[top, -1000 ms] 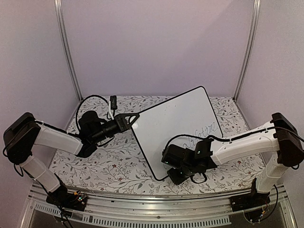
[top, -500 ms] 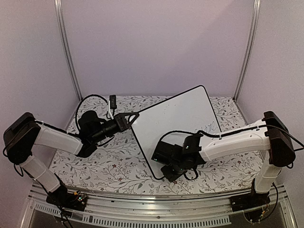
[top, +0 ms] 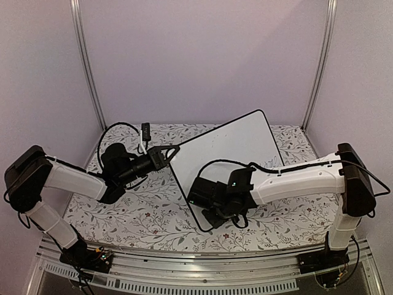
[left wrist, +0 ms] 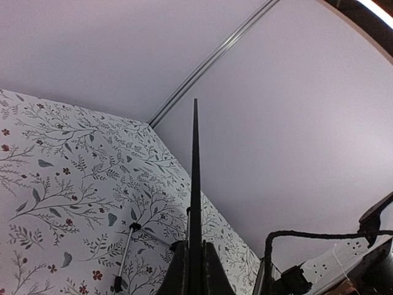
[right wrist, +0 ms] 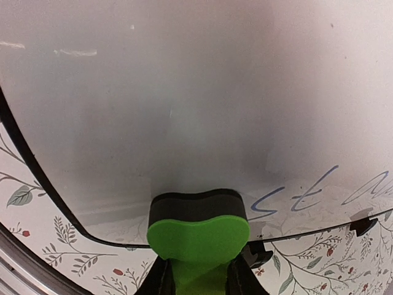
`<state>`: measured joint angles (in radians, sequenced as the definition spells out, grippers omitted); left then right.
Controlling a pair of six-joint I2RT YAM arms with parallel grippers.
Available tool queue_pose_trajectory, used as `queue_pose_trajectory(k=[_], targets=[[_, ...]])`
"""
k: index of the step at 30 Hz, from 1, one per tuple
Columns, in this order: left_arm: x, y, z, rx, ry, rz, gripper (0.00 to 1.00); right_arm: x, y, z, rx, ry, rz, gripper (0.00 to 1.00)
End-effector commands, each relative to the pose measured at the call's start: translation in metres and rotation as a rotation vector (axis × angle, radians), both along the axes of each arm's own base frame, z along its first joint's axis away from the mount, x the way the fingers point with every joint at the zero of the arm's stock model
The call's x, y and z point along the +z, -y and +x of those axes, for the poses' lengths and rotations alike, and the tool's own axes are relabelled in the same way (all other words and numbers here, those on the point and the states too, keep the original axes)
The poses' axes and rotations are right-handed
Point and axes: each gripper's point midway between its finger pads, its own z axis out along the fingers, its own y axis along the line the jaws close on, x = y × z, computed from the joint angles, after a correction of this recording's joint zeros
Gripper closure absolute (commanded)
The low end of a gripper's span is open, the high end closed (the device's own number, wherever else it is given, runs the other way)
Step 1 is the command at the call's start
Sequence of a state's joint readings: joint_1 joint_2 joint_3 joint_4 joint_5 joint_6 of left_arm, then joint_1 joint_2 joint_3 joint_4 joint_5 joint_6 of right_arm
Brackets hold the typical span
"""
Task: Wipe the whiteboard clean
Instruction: Erase the whiteboard at the center of the board.
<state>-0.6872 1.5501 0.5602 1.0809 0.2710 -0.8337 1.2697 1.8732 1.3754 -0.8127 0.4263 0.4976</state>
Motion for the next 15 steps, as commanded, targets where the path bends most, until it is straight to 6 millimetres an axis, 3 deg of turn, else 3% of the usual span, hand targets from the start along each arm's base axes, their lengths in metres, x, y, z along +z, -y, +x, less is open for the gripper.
queue_pose_trajectory(k=[1,10,15], targets=[[-0.014,0.019,-0.023,-0.12,-0.039,0.035,1.0,0.001,-0.004,0.021,-0.04,0.075,0.039,1.0],[-0.015,0.019,-0.022,-0.119,-0.039,0.036,1.0,-0.045,0.019,-0.019,0.018,-0.06,-0.05,1.0],[-0.017,0.02,-0.022,-0.122,-0.043,0.037,1.0,-0.043,0.025,-0.02,-0.007,-0.052,-0.027,1.0]])
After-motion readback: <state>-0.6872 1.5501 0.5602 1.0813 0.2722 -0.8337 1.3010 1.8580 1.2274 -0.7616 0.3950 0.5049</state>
